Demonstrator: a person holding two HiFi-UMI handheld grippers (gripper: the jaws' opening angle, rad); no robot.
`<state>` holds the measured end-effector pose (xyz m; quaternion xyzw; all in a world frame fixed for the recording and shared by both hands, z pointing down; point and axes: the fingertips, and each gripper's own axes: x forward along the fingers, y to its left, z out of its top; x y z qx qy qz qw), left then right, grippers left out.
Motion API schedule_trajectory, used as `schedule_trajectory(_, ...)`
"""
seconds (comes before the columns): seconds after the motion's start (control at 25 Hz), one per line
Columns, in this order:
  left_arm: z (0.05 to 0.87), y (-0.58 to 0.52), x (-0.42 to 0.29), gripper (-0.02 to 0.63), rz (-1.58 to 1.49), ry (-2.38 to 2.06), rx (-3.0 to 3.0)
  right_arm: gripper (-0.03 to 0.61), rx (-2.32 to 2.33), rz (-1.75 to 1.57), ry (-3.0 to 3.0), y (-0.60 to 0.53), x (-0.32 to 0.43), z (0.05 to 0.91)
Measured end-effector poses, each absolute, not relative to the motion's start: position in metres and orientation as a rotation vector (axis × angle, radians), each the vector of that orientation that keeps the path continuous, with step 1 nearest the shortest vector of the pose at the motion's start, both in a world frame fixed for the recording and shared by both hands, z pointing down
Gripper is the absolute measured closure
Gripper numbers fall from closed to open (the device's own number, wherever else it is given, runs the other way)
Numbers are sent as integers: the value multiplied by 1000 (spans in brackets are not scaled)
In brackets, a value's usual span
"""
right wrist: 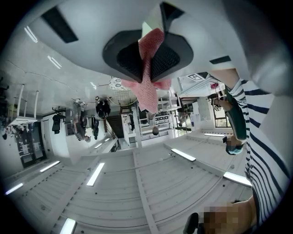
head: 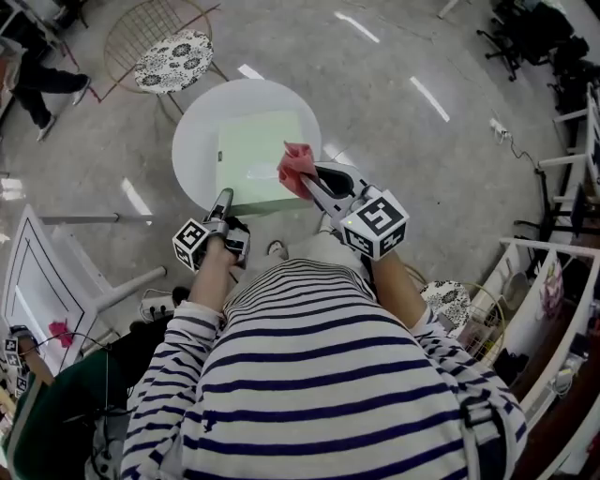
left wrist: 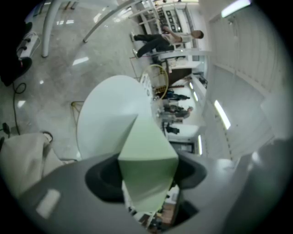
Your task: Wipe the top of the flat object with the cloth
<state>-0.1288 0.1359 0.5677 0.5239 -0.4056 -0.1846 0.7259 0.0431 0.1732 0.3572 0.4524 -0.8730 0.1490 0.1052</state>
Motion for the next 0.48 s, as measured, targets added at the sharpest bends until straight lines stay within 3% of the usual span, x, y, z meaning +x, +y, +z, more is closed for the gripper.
schedule_trajectory(0.48, 563, 134, -131, 328, -394, -890, 1163, 531, 1294, 466, -2604, 168, 34, 352)
